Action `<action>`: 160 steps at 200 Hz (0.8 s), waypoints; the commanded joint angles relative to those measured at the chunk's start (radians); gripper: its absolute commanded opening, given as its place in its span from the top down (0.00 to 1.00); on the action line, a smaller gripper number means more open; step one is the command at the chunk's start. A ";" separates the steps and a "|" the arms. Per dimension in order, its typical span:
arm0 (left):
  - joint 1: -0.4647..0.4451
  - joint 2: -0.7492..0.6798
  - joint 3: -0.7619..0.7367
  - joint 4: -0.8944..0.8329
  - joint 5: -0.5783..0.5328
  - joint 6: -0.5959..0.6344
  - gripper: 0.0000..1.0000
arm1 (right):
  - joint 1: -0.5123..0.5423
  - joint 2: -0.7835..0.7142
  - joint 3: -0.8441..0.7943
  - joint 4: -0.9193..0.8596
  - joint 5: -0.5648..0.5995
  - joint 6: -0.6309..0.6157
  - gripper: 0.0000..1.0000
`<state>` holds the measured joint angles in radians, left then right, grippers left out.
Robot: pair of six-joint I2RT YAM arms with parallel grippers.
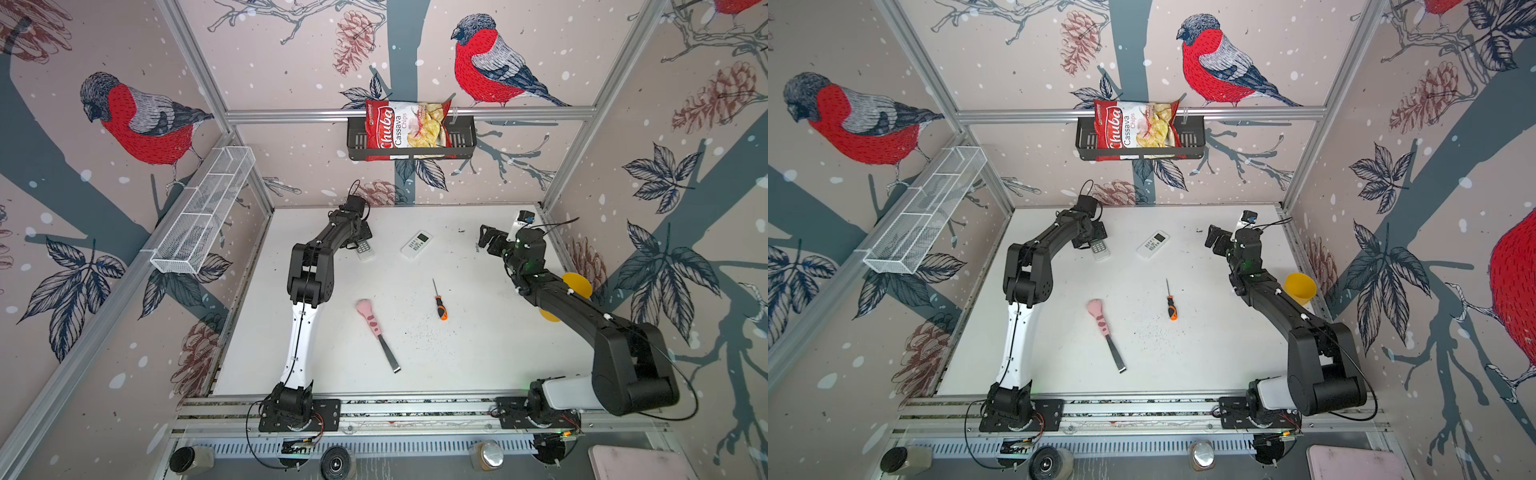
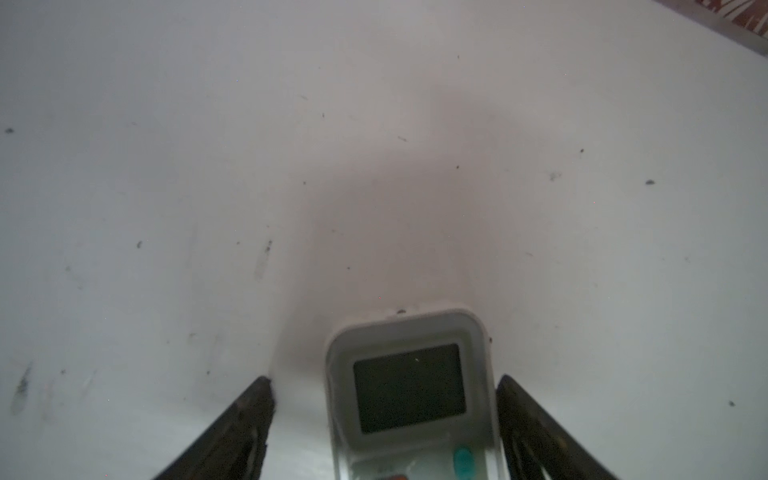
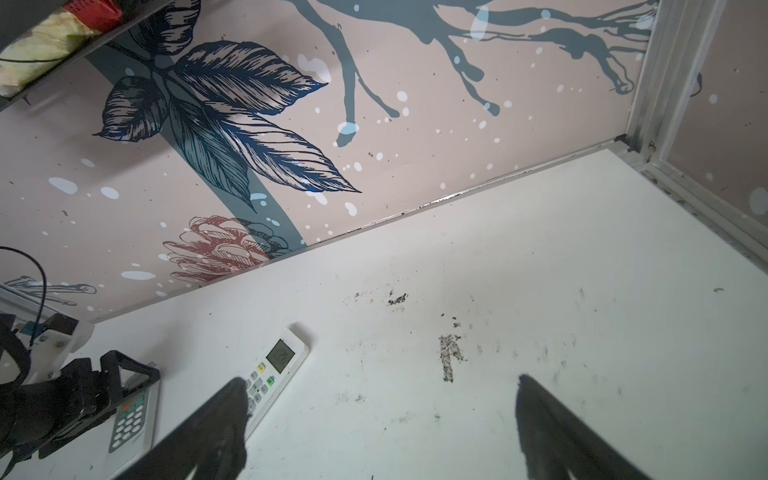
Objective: Unload the batteries from the remote control
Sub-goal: 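Grasp the farther white remote with the left gripper while the right arm rises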
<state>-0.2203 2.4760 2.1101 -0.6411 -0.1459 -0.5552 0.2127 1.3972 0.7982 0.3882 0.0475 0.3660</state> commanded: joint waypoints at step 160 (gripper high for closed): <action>-0.038 0.103 0.104 -0.138 -0.013 -0.005 0.47 | -0.009 -0.019 -0.009 0.015 -0.056 0.018 0.01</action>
<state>-0.2470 2.5565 2.2223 -0.6903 -0.2504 -0.5449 0.2066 1.3865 0.7914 0.3855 0.0013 0.3721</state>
